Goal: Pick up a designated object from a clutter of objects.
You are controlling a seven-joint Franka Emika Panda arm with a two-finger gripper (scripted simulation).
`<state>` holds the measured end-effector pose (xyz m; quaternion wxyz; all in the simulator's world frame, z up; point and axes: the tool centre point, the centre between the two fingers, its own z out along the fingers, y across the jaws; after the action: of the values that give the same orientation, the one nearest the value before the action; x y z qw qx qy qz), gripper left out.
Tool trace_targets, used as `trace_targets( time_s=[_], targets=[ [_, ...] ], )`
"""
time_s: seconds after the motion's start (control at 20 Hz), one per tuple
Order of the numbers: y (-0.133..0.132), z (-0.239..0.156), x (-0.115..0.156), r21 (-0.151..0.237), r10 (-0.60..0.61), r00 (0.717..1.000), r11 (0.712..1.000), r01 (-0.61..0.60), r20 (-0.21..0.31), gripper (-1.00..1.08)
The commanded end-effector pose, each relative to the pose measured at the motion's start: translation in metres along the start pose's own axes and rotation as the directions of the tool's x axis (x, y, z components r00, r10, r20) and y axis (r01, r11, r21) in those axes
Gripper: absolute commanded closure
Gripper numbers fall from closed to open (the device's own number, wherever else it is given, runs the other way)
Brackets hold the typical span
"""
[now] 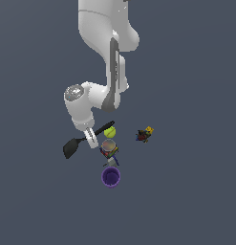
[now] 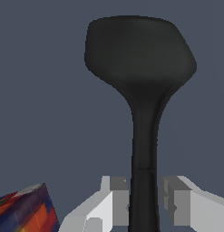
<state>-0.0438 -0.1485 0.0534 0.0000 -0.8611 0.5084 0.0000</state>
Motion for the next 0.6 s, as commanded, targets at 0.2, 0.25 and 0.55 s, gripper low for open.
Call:
trace_targets(
  time_s=[0.2, 0.25, 0.55],
  targets=[
    [0.0, 0.0, 0.0, 0.0, 0.0, 1.0, 1.0, 0.0, 0.0, 1.08],
    [0.0, 0.0, 0.0, 0.0, 0.0, 1.0, 1.0, 0.0, 0.0, 1.08],
    [-0.004, -0.011, -0.006, 0.0, 0.0, 1.0, 1.0, 0.0, 0.0, 1.08]
  ],
)
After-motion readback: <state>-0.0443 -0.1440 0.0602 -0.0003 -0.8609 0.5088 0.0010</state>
